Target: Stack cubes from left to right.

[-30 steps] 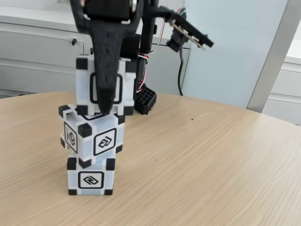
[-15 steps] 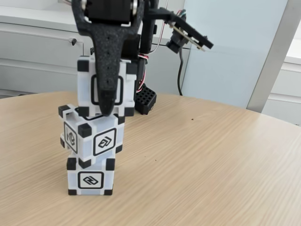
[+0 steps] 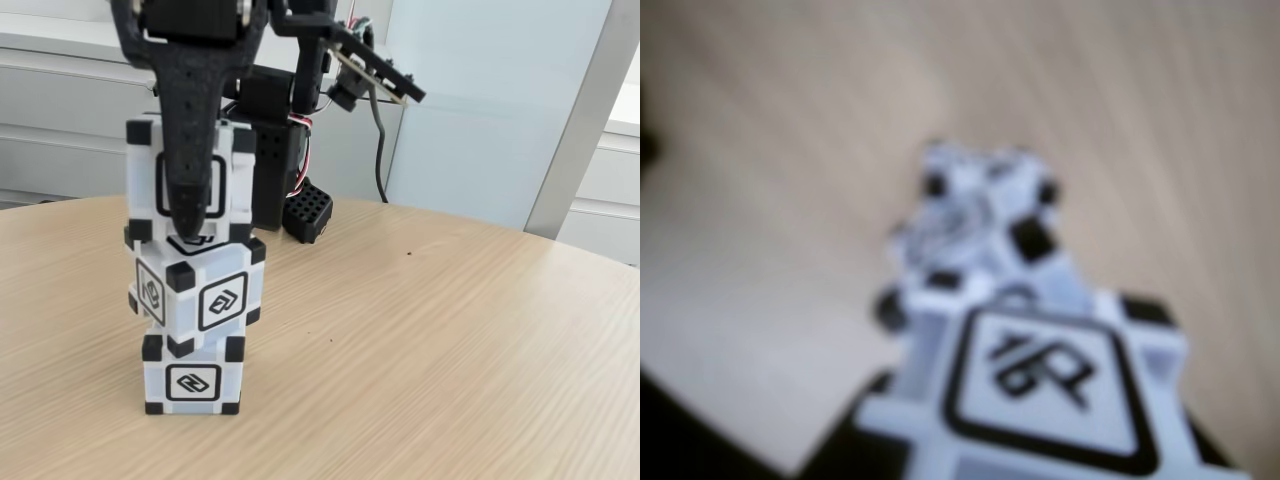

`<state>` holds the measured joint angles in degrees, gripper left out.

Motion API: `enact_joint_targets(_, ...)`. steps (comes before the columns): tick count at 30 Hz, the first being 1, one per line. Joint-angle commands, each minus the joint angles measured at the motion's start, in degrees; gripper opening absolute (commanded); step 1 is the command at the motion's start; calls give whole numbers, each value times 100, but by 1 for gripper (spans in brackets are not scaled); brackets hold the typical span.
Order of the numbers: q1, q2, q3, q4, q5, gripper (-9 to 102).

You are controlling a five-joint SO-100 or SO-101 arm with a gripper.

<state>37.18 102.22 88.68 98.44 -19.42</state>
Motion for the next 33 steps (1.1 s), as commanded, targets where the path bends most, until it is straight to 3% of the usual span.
enact_joint_targets(1,18,211,-35,26,-79,18)
enact_joint_targets(13,9,202,-26,26,-167,35)
enact_joint_targets(33,9,229,-44,53,-53,36)
